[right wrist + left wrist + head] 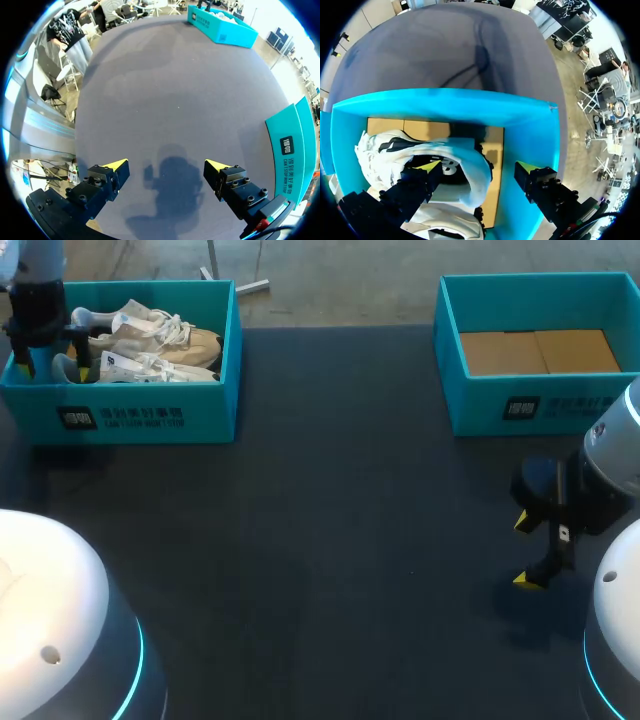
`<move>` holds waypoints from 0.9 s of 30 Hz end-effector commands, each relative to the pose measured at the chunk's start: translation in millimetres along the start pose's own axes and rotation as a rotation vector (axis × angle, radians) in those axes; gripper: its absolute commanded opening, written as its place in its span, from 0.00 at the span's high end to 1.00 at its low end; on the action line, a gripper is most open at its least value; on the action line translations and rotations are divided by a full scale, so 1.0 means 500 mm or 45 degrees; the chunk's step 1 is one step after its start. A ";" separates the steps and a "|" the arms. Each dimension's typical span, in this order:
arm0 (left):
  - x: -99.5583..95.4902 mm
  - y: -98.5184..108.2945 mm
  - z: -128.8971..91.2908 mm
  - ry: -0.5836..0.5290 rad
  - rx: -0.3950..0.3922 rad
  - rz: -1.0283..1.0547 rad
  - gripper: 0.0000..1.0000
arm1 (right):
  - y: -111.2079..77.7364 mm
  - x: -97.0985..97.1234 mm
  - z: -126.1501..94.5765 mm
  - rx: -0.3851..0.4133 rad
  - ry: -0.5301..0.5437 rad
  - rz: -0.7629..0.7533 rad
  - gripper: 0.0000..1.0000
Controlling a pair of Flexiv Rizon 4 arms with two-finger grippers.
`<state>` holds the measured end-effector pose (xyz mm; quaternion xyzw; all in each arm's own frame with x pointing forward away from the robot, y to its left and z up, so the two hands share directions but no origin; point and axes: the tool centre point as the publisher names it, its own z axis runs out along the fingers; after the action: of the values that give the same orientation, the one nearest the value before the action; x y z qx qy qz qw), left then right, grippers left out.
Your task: Take the shoe out of the shoebox, open the shoe tongue, remove and reinsert the insole, then place the shoe into the shoebox
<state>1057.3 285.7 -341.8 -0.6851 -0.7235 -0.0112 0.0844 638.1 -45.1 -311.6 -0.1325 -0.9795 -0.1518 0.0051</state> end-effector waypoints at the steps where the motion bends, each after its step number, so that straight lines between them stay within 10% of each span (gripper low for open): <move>1: -0.002 0.012 0.024 -0.003 0.013 -0.017 0.10 | -0.002 0.003 0.001 -0.002 -0.004 -0.001 0.00; 27: 0.006 0.014 0.081 0.021 0.026 -0.043 0.34 | -0.002 0.003 0.001 -0.002 -0.004 -0.001 0.00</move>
<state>1059.0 295.8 -378.4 -0.6723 -0.7340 -0.0091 0.0959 638.1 -45.1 -311.6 -0.1325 -0.9795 -0.1518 0.0051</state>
